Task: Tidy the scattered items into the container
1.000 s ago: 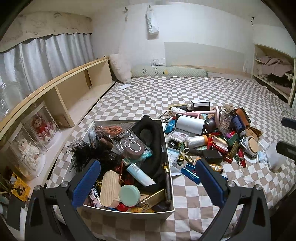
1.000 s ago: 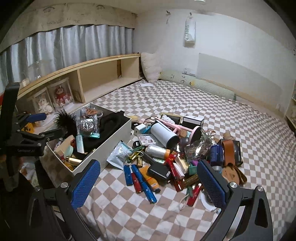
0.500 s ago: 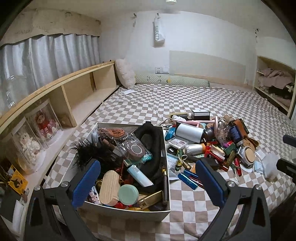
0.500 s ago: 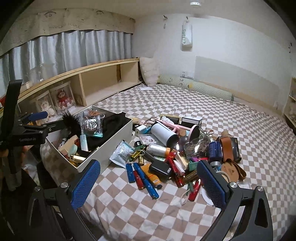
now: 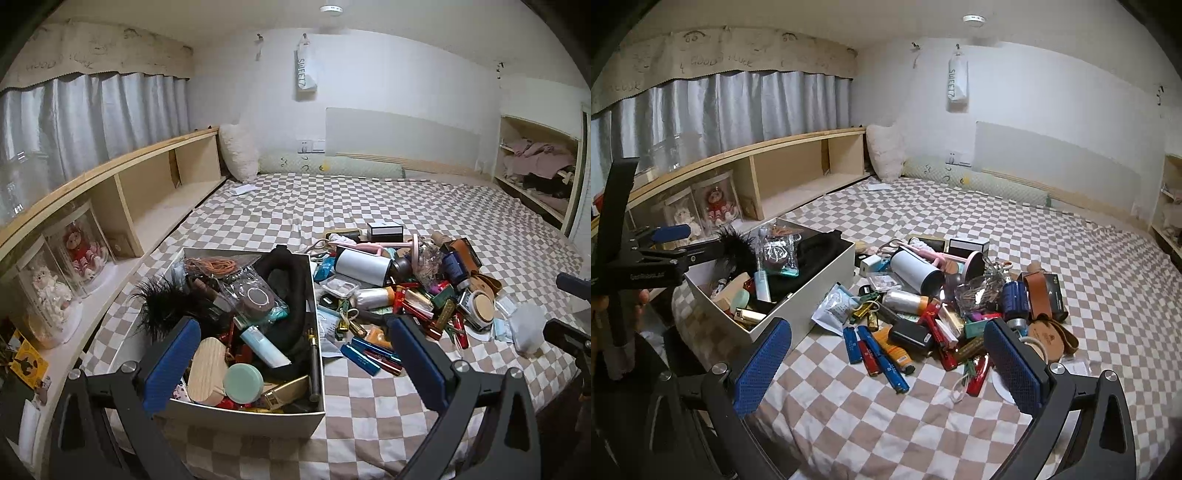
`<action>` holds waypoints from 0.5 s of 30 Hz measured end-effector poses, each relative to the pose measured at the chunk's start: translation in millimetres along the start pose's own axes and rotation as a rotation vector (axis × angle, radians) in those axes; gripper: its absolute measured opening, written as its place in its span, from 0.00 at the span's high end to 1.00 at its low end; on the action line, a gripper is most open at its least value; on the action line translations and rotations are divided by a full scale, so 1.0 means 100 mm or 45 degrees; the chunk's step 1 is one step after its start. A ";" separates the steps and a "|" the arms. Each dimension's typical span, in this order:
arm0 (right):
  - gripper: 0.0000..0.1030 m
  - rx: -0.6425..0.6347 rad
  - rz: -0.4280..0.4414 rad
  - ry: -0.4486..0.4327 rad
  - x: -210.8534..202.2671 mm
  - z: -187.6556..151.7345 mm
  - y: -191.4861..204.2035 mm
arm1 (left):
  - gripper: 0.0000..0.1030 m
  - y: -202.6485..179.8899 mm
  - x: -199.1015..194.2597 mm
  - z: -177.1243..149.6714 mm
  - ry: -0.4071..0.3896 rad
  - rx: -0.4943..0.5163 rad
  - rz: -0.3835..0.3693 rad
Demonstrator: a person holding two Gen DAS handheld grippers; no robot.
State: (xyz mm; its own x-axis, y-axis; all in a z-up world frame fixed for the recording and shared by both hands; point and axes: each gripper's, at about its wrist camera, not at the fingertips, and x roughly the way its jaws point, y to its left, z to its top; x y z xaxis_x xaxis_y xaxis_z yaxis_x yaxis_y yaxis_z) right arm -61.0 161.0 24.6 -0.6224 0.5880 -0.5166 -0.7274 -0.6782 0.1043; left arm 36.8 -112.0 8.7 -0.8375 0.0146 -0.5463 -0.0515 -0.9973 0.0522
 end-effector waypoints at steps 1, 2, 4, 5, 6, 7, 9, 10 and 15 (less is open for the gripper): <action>0.00 0.005 0.001 0.000 0.00 0.00 0.00 | 0.00 -0.01 -0.01 -0.01 -0.003 0.006 -0.004; 0.00 0.011 0.001 -0.001 -0.01 -0.01 -0.01 | 0.00 -0.02 -0.02 -0.02 -0.005 0.012 -0.008; 0.00 0.023 0.002 -0.005 -0.02 -0.01 -0.02 | 0.00 -0.04 -0.04 -0.03 -0.012 0.021 -0.010; 0.00 0.033 0.003 -0.007 -0.03 -0.02 -0.03 | 0.00 -0.05 -0.05 -0.03 -0.014 0.023 -0.011; 0.00 0.042 0.005 -0.009 -0.04 -0.02 -0.04 | 0.00 -0.05 -0.06 -0.04 -0.016 0.026 -0.012; 0.00 0.052 0.006 -0.010 -0.04 -0.02 -0.04 | 0.00 -0.06 -0.06 -0.05 -0.017 0.027 -0.015; 0.00 0.071 0.008 -0.013 -0.05 -0.03 -0.06 | 0.00 -0.07 -0.08 -0.06 -0.022 0.036 -0.023; 0.00 0.078 0.009 -0.014 -0.06 -0.03 -0.06 | 0.00 -0.08 -0.09 -0.06 -0.025 0.041 -0.023; 0.00 0.082 0.004 -0.012 -0.05 -0.03 -0.05 | 0.00 -0.15 -0.13 -0.08 -0.041 0.093 -0.031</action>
State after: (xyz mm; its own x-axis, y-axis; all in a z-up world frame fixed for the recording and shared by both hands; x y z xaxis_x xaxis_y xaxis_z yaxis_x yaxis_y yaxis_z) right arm -53.2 160.2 24.2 -0.6271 0.5904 -0.5080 -0.7424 -0.6504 0.1606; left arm 52.3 -98.0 8.4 -0.8526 0.0421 -0.5208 -0.1104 -0.9887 0.1010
